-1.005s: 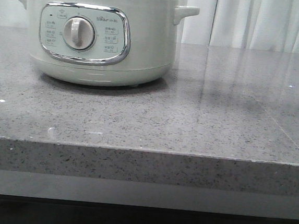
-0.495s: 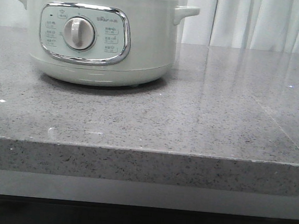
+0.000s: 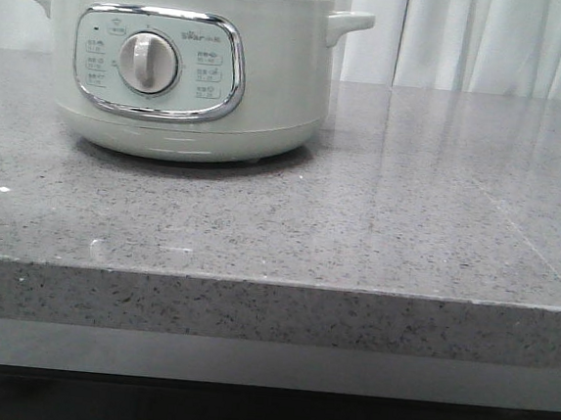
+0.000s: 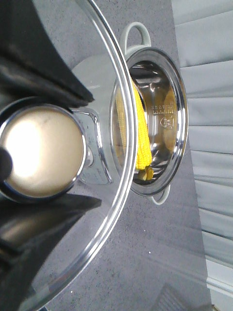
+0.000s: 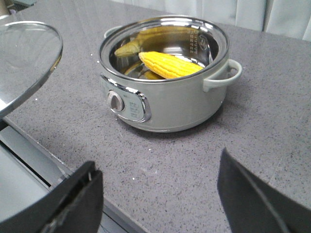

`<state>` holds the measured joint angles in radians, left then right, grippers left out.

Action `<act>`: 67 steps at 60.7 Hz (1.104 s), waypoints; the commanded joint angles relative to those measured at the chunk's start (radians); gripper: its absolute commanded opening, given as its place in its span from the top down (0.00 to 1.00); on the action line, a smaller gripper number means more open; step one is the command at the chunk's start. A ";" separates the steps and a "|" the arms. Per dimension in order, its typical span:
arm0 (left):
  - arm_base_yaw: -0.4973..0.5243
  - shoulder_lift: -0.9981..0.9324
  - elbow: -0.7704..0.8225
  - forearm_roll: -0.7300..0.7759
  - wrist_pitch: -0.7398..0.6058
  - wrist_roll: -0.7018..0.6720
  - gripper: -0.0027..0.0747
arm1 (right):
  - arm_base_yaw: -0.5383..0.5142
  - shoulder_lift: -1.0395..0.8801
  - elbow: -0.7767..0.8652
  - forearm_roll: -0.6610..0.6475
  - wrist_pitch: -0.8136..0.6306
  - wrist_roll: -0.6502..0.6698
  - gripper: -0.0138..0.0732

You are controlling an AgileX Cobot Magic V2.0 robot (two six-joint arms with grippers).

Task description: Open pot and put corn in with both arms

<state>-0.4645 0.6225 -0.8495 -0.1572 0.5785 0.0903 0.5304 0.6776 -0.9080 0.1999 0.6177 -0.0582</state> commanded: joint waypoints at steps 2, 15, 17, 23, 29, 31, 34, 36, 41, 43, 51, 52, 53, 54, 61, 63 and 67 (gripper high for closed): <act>-0.005 -0.006 -0.039 -0.013 -0.149 0.001 0.70 | -0.005 -0.004 -0.022 0.008 -0.087 -0.002 0.24; -0.005 -0.006 -0.039 -0.013 -0.149 0.001 0.70 | -0.005 -0.004 -0.022 0.008 -0.087 -0.002 0.24; -0.005 -0.006 -0.039 -0.013 -0.149 0.001 0.70 | -0.005 -0.004 -0.022 0.008 -0.087 -0.002 0.24; -0.005 -0.006 -0.039 -0.013 -0.149 0.001 0.70 | -0.005 -0.004 -0.022 0.008 -0.087 -0.002 0.24; -0.005 -0.006 -0.039 -0.013 -0.149 0.001 0.70 | -0.005 -0.004 -0.022 0.008 -0.087 -0.002 0.24; -0.005 -0.006 -0.039 -0.013 -0.149 0.001 0.70 | -0.005 -0.004 -0.022 0.008 -0.087 -0.002 0.24; -0.005 -0.004 -0.039 -0.013 -0.157 0.001 0.70 | -0.005 -0.004 -0.022 0.008 -0.087 -0.002 0.24; -0.005 -0.004 -0.039 -0.013 -0.166 0.001 0.70 | -0.005 -0.004 -0.022 0.008 -0.087 -0.002 0.24; -0.005 -0.003 -0.039 -0.013 -0.170 0.001 0.70 | -0.005 -0.004 -0.022 0.008 -0.087 -0.002 0.24; -0.005 -0.003 -0.039 -0.013 -0.182 0.001 0.70 | -0.005 -0.004 -0.022 0.008 -0.087 -0.002 0.24; -0.005 0.032 -0.044 -0.013 -0.264 0.001 0.70 | -0.005 -0.004 -0.022 0.008 -0.087 -0.002 0.24; -0.005 0.038 -0.046 -0.013 -0.270 0.001 0.70 | -0.005 -0.004 -0.022 0.008 -0.087 -0.002 0.24; -0.005 0.044 -0.048 -0.013 -0.277 0.001 0.70 | -0.005 -0.004 -0.022 0.008 -0.087 -0.002 0.24; -0.005 0.055 -0.051 -0.013 -0.284 0.001 0.70 | -0.005 -0.004 -0.022 0.008 -0.087 -0.002 0.24; -0.005 0.140 -0.104 -0.013 -0.286 0.001 0.70 | -0.005 -0.004 -0.022 0.008 -0.087 -0.002 0.24; -0.005 0.171 -0.125 -0.012 -0.286 0.001 0.70 | -0.005 -0.004 -0.022 0.008 -0.087 -0.002 0.24; -0.005 0.245 -0.177 -0.009 -0.291 0.001 0.70 | -0.005 -0.004 -0.022 0.008 -0.087 -0.002 0.24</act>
<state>-0.4645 0.8179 -0.9366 -0.1572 0.4478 0.0903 0.5304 0.6754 -0.9056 0.2022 0.6115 -0.0582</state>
